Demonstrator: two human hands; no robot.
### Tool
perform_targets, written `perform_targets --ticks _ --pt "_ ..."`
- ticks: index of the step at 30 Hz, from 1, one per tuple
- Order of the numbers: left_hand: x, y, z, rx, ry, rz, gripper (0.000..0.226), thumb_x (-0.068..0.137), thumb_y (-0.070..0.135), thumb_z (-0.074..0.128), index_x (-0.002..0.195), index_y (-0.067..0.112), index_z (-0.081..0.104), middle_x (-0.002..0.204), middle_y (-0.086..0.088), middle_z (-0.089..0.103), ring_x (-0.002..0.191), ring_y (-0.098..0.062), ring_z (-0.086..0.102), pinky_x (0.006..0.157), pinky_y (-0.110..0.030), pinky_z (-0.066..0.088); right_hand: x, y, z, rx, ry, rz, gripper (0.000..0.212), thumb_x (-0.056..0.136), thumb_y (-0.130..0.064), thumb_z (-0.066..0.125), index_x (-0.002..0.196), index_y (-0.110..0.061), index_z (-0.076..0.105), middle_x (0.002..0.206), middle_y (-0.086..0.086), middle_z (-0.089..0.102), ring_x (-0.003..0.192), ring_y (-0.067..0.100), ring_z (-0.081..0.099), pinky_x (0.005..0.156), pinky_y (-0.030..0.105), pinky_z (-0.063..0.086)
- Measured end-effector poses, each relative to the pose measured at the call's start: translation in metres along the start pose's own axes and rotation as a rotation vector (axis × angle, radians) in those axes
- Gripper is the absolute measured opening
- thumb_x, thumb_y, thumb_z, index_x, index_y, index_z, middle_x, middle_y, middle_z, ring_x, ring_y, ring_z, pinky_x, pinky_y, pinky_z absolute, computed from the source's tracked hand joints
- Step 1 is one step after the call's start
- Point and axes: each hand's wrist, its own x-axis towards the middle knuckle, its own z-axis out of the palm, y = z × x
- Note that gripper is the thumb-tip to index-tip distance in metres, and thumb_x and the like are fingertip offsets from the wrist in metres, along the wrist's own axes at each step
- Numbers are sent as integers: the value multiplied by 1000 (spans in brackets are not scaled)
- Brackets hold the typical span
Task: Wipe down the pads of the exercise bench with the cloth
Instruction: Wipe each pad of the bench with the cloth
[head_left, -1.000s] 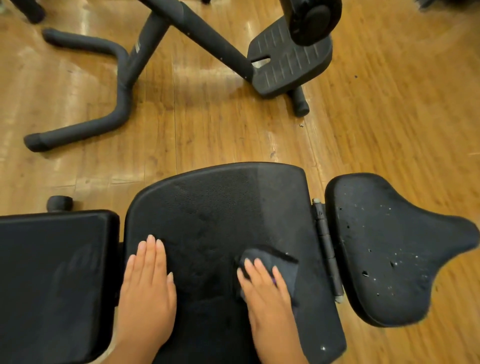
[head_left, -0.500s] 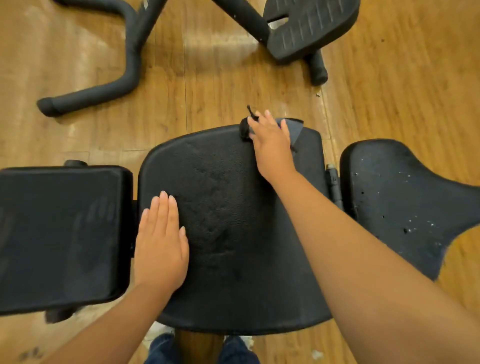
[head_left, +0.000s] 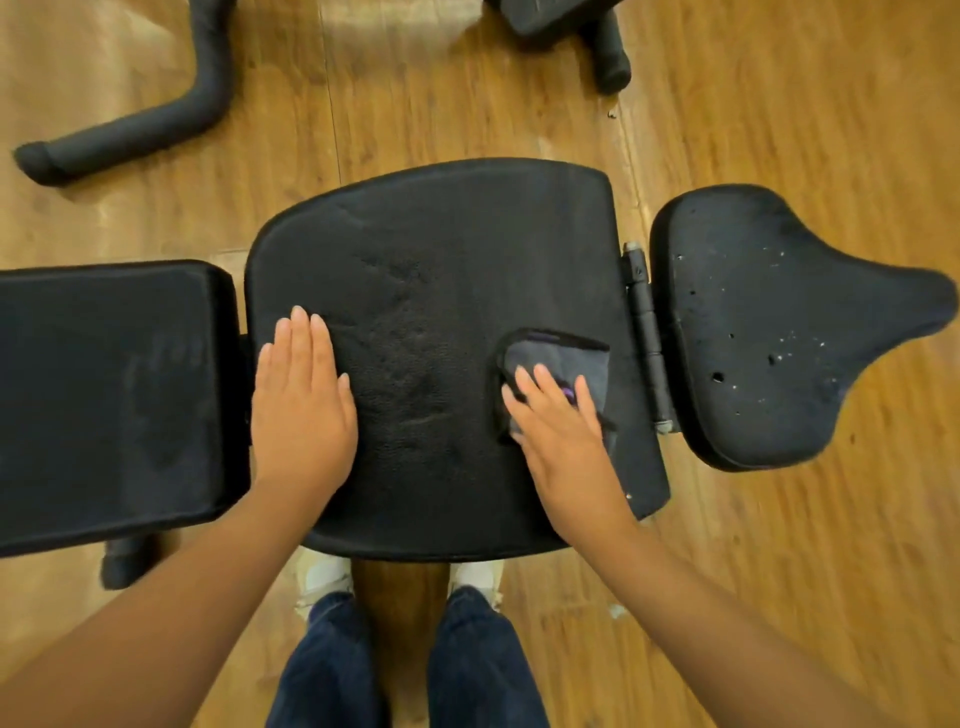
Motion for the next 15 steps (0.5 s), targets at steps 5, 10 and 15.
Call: perform_targets --ticks 5,10,15 --pt "-10 25 -5 -75 -6 -54 56 98 20 30 147 -3 17 155 -22 17 144 -34 16 118 -45 11 -70 -10 -2 52 -47 29 50 101 -26 14 124 -12 56 131 8 55 131 19 31 107 46 16" --pt "-43 90 4 -122 -18 135 58 95 26 22 145 -3 27 152 -21 26 142 -32 24 115 -43 15 -93 -15 0 38 -32 65 41 96 -15 17 126 -13 45 134 7 53 142 9 4 110 41 16" --pt "-52 107 9 -158 -39 143 57 95 26 24 145 -1 26 153 -18 25 142 -28 22 114 -41 15 -80 -12 14 5 38 112 36 98 -16 21 124 -15 45 129 7 56 142 11 10 110 41 15"
